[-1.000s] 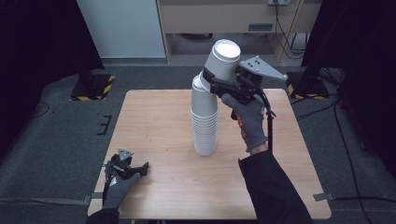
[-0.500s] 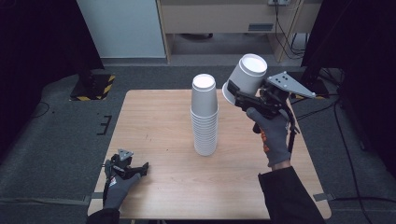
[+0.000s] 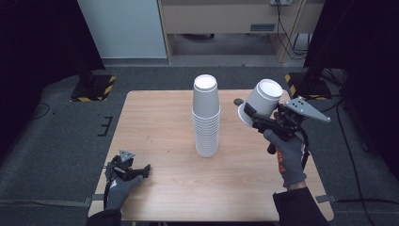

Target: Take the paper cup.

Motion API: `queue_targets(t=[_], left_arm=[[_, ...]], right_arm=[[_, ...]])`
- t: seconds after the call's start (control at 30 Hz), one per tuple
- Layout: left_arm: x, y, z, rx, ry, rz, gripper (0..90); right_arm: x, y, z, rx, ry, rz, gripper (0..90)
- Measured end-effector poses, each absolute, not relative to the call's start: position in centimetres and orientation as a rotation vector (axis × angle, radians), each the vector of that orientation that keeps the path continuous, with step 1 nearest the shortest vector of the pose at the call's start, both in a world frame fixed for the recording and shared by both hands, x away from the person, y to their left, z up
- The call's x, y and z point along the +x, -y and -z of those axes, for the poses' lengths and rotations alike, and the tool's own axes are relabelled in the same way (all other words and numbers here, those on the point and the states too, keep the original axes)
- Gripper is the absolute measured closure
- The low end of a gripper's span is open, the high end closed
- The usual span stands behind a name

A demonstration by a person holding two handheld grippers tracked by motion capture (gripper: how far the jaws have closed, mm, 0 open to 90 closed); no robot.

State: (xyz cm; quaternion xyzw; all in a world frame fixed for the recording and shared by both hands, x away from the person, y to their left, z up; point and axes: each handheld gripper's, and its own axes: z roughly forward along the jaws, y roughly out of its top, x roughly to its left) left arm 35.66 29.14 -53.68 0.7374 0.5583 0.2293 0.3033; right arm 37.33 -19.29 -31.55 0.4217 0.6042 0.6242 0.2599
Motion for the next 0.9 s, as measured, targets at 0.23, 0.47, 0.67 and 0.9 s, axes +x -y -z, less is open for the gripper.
queue_targets(t=[0.23, 0.47, 0.67, 0.9], left_arm=[[35.5, -29.3, 53.6, 1.938, -1.489, -0.62, 5.4], [35.2, -29.8, 53.5, 1.909, -1.495, -0.645, 17.7], [35.1, -29.9, 53.3, 1.913, -1.486, -0.654, 25.4], [35.0, -29.5, 53.0, 1.921, -1.402, -0.653, 31.2]], right_arm=[[36.9, 20.5, 33.8, 1.181, -1.651, -1.674, 15.9], [36.4, 22.0, 36.0, 1.242, -1.652, -1.679, 15.8], [36.1, 22.6, 37.3, 1.273, -1.652, -1.679, 15.8], [35.7, 23.5, 39.3, 1.335, -1.641, -1.694, 15.8]])
